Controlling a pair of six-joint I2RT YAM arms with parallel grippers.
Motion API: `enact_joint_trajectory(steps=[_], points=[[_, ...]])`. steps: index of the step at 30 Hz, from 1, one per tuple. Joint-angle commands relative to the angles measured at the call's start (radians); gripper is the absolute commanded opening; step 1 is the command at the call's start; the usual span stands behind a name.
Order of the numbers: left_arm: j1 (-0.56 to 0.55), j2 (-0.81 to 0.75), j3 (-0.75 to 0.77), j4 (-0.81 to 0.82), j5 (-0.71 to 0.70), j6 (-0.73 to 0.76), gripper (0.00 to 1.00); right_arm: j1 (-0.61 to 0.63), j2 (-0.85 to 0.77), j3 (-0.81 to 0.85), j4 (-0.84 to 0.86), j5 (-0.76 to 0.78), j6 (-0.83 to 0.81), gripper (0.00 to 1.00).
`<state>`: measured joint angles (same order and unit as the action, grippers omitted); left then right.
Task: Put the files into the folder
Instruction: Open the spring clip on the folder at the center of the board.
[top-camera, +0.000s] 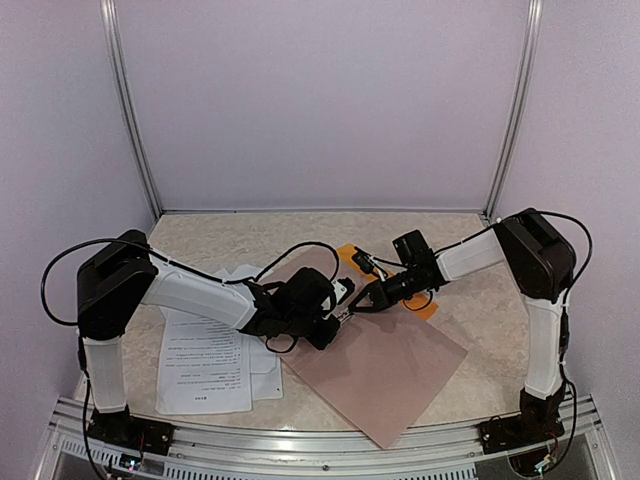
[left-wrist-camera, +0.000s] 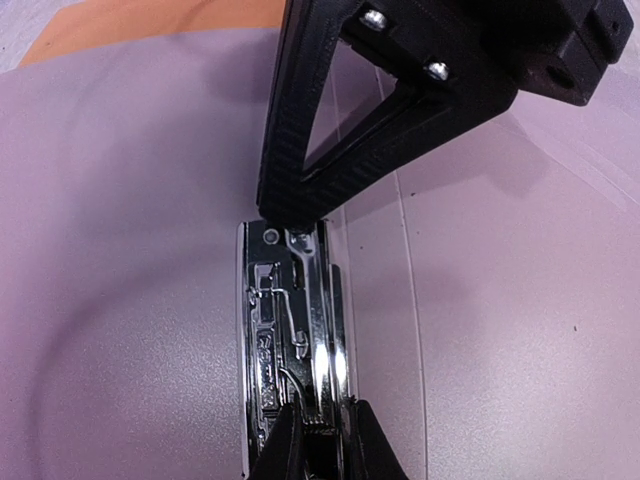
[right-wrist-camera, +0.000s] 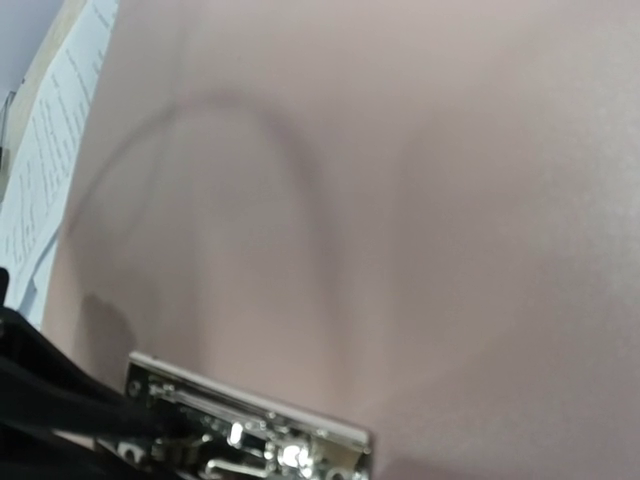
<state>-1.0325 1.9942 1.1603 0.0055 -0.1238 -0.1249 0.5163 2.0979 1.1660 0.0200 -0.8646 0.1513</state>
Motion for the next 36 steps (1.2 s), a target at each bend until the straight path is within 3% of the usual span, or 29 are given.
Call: enact_joint_trajectory(steps=[1,15,36], points=[[-0.034,0.036,-0.047,-0.142,0.152,0.038,0.1,0.013,0.023,-0.042,0.037,0.163,-0.016,0.0],[-0.036,0.028,-0.056,-0.136,0.163,0.044,0.1,0.014,0.132,-0.035,-0.04,0.289,-0.061,0.0],[-0.045,0.037,-0.057,-0.137,0.188,0.073,0.1,0.032,0.08,-0.002,0.043,0.219,-0.003,0.0]])
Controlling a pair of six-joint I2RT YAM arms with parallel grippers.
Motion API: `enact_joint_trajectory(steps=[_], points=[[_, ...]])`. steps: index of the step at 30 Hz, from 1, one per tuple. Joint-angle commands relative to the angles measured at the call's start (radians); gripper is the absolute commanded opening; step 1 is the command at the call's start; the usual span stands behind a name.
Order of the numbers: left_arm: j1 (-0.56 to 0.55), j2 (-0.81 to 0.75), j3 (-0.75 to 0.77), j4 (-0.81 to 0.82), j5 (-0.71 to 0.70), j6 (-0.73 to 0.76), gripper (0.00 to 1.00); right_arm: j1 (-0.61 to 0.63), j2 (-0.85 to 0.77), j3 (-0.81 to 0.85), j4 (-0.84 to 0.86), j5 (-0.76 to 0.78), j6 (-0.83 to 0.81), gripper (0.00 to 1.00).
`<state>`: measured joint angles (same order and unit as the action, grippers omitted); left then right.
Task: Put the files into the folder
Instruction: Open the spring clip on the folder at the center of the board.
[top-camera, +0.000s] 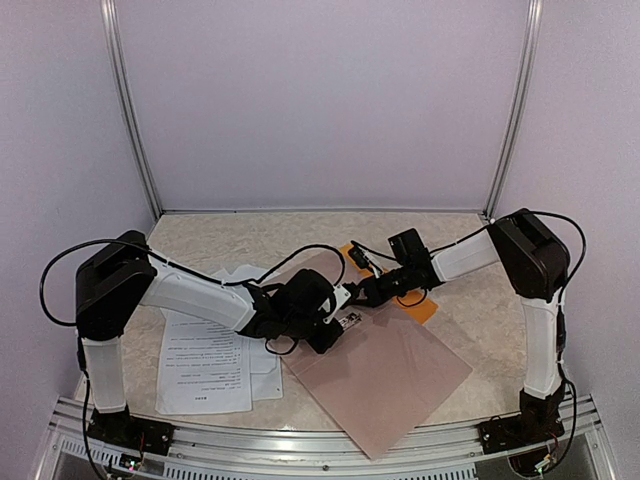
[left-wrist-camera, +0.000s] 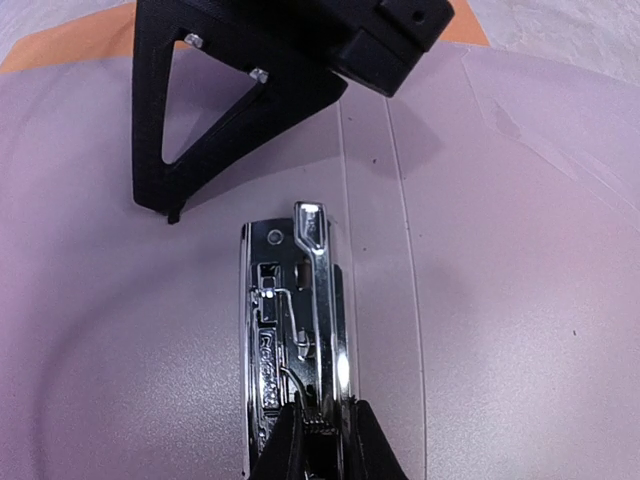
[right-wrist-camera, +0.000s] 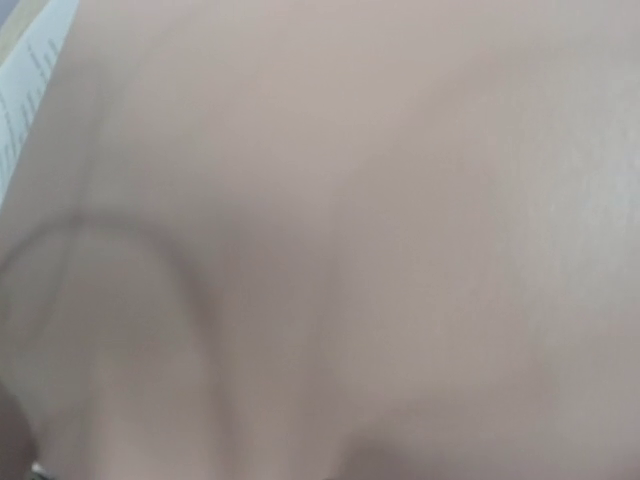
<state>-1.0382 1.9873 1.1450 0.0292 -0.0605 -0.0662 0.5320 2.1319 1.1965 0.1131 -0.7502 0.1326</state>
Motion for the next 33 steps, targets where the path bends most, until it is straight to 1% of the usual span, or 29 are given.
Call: enact_joint_trajectory(steps=[1,6,7,12,14,16,19,22,25,33], points=[[-0.04,0.045,-0.04,-0.166,0.118,0.011,0.1,0.016,0.037,-0.035,-0.053,0.115,0.017,0.0],[-0.037,0.05,-0.033,-0.172,0.081,-0.008,0.1,-0.002,-0.041,-0.094,-0.049,0.113,0.041,0.0],[-0.038,0.05,-0.033,-0.171,0.072,-0.011,0.09,-0.006,-0.062,-0.111,-0.048,0.108,0.046,0.02],[-0.033,0.05,-0.031,-0.168,0.064,-0.02,0.09,-0.018,-0.159,-0.198,-0.045,0.088,0.068,0.24],[-0.032,0.051,-0.025,-0.173,0.038,-0.025,0.09,-0.02,-0.192,-0.23,-0.044,0.075,0.079,0.35],[-0.031,0.054,-0.014,-0.184,0.021,-0.031,0.09,-0.02,-0.226,-0.268,-0.032,0.061,0.095,0.41],[-0.029,0.059,-0.013,-0.188,0.012,-0.036,0.09,-0.02,-0.271,-0.32,-0.02,0.053,0.108,0.42],[-0.029,0.055,-0.015,-0.183,0.009,-0.037,0.09,-0.022,-0.276,-0.346,-0.018,0.043,0.111,0.41],[-0.029,0.055,-0.013,-0.185,0.006,-0.038,0.09,-0.027,-0.259,-0.355,-0.004,0.034,0.116,0.39],[-0.031,0.057,-0.01,-0.189,0.002,-0.039,0.08,-0.03,-0.184,-0.353,0.114,-0.053,0.194,0.3]])
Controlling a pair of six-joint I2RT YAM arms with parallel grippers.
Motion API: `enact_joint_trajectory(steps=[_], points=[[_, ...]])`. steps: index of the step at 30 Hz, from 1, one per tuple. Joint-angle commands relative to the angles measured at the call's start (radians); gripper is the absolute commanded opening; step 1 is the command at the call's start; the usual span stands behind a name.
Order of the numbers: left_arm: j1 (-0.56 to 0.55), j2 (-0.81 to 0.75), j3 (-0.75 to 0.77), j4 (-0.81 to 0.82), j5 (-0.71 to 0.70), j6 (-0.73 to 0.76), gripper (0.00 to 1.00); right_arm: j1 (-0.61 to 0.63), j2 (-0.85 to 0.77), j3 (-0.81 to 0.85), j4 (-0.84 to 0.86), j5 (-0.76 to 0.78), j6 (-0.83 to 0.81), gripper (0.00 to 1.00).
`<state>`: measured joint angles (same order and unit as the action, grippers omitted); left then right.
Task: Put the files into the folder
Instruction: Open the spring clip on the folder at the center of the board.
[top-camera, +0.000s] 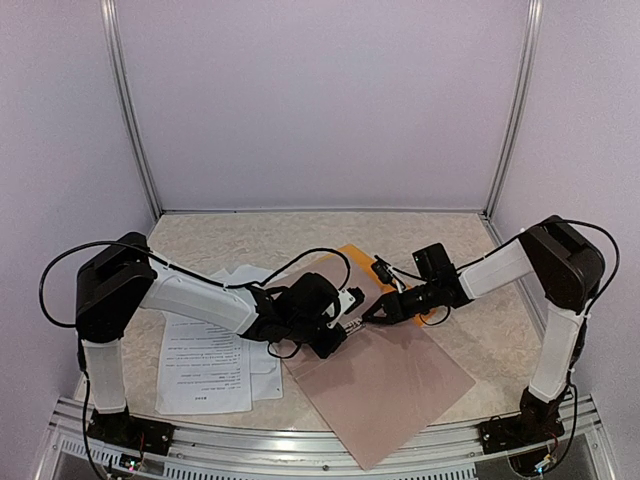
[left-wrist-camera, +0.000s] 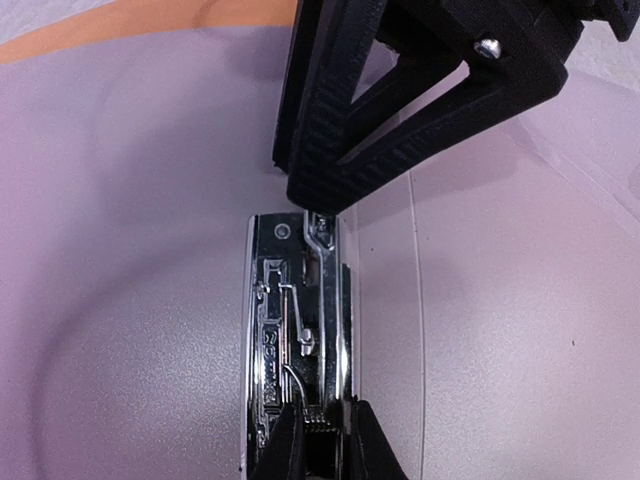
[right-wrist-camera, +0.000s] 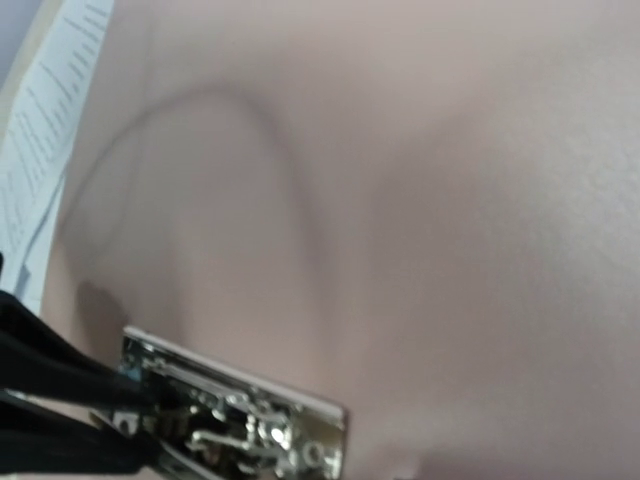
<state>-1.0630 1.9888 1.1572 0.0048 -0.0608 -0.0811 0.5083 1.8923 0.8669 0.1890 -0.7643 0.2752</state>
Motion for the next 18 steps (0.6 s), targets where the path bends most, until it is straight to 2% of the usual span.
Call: enact_joint_trajectory(steps=[1,13,18], points=[[-0.005,0.056,-0.023,-0.165,0.001,-0.024,0.08,-0.007,0.062,-0.024,0.053,-0.057,0.06,0.29],[-0.005,0.055,-0.024,-0.166,-0.011,-0.027,0.08,-0.006,0.075,-0.048,0.074,-0.081,0.075,0.24],[-0.005,0.059,-0.021,-0.166,-0.015,-0.027,0.08,-0.006,0.074,-0.056,0.082,-0.088,0.077,0.18]])
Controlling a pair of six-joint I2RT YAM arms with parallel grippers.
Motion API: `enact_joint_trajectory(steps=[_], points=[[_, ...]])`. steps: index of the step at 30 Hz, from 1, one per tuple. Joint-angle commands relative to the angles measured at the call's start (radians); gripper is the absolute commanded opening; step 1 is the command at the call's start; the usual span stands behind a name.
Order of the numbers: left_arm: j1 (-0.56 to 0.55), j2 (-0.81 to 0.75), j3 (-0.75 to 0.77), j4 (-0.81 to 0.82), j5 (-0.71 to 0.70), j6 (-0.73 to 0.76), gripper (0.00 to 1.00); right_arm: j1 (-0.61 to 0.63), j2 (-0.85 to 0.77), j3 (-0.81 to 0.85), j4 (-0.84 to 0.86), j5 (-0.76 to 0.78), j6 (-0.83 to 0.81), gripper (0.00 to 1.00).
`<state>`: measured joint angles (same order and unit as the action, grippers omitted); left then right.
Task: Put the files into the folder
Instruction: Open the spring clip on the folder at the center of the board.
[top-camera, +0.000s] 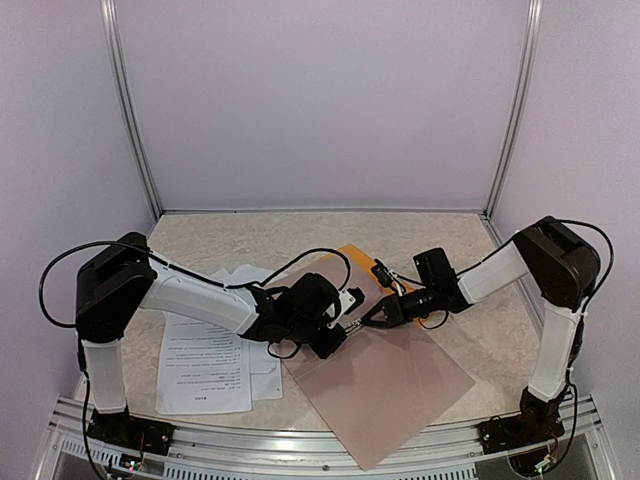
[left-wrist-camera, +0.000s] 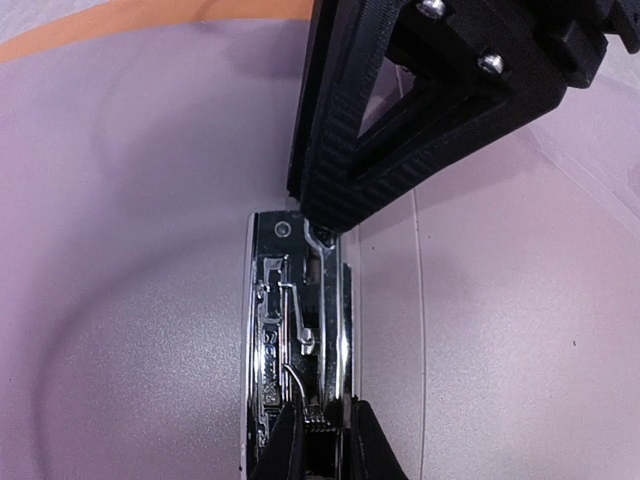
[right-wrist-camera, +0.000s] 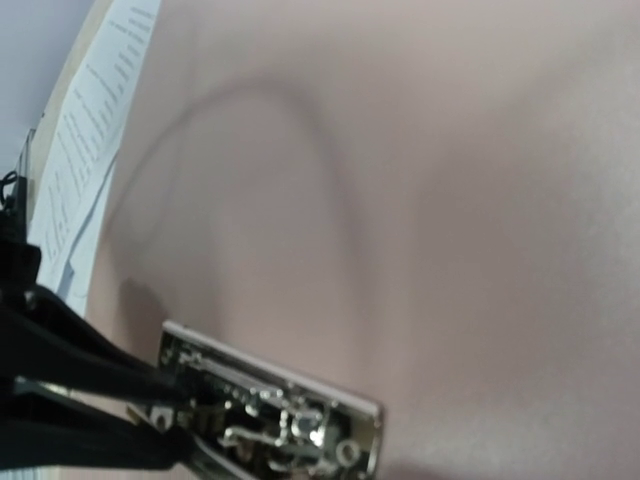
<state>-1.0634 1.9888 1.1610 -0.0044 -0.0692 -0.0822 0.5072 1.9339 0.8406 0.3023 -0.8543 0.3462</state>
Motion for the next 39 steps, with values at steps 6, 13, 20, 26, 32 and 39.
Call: enact_joint_trajectory(steps=[6,13,20,26,32,39], points=[[-0.003,0.059,-0.027,-0.16,-0.012,-0.028,0.08,-0.005,0.049,-0.012,-0.023,-0.01,0.014,0.15],[-0.003,0.061,-0.027,-0.158,-0.011,-0.023,0.08,-0.006,0.066,-0.001,0.008,-0.018,0.042,0.14],[-0.004,0.062,-0.027,-0.16,-0.008,-0.02,0.08,-0.005,0.075,0.004,0.051,-0.033,0.08,0.17],[-0.006,0.061,-0.028,-0.164,-0.008,-0.019,0.07,-0.004,0.087,0.003,0.083,-0.045,0.105,0.18],[-0.008,0.064,-0.027,-0.161,-0.006,-0.018,0.07,-0.003,0.095,0.013,0.079,-0.016,0.115,0.21],[-0.009,0.064,-0.03,-0.161,-0.008,-0.019,0.07,0.002,0.102,0.028,0.051,0.007,0.101,0.19]])
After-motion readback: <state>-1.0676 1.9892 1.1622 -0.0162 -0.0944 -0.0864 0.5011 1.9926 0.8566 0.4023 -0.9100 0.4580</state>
